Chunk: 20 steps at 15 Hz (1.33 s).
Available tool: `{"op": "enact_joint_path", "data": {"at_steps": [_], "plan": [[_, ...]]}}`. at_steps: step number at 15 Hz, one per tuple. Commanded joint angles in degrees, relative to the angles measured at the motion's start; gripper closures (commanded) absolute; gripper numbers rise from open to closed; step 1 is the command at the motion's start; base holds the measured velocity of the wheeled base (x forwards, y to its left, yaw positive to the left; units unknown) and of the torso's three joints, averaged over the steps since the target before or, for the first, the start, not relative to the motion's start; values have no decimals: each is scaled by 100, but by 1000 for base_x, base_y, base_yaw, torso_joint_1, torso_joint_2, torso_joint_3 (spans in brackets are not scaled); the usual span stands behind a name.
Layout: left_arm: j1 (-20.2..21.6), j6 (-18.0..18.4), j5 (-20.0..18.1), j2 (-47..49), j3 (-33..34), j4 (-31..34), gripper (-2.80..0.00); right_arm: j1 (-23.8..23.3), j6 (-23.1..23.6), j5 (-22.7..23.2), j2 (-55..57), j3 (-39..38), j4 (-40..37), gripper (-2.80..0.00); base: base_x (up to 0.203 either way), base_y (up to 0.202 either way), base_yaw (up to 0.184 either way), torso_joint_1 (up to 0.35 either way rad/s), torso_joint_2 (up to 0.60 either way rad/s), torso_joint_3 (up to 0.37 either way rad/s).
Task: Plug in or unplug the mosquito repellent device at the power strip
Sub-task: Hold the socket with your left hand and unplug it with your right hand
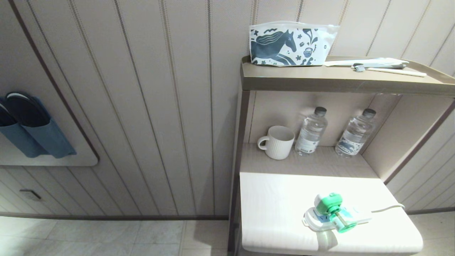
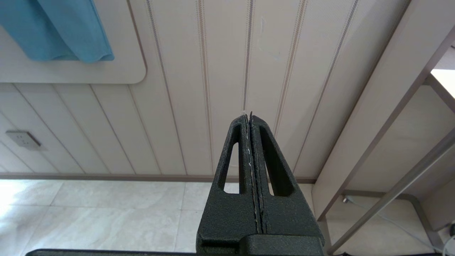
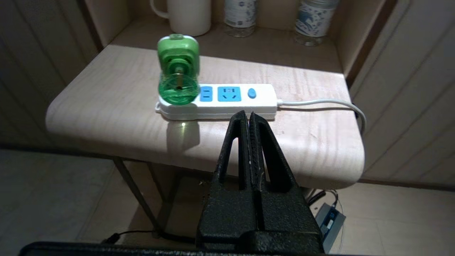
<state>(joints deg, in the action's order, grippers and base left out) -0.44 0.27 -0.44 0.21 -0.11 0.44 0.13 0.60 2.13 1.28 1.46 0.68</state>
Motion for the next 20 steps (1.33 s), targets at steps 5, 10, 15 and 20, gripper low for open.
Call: {"op": "enact_joint_path", "data": {"at_steps": [5,10,15,20], "plan": [[0,0,0,-3,6,0,0,4,-131,-327,-119,-146,-147,0,0,0,0,0,0,0],[0,0,0,-3,4,0,0,-5,-174,-353,-119,-146,-147,0,0,0,0,0,0,0],[0,0,0,-3,-2,0,0,-5,-148,-344,-119,-146,-147,0,0,0,0,0,0,0],[0,0,0,-3,-3,0,0,-5,-148,-336,-128,-146,-147,0,0,0,0,0,0,0]]}}
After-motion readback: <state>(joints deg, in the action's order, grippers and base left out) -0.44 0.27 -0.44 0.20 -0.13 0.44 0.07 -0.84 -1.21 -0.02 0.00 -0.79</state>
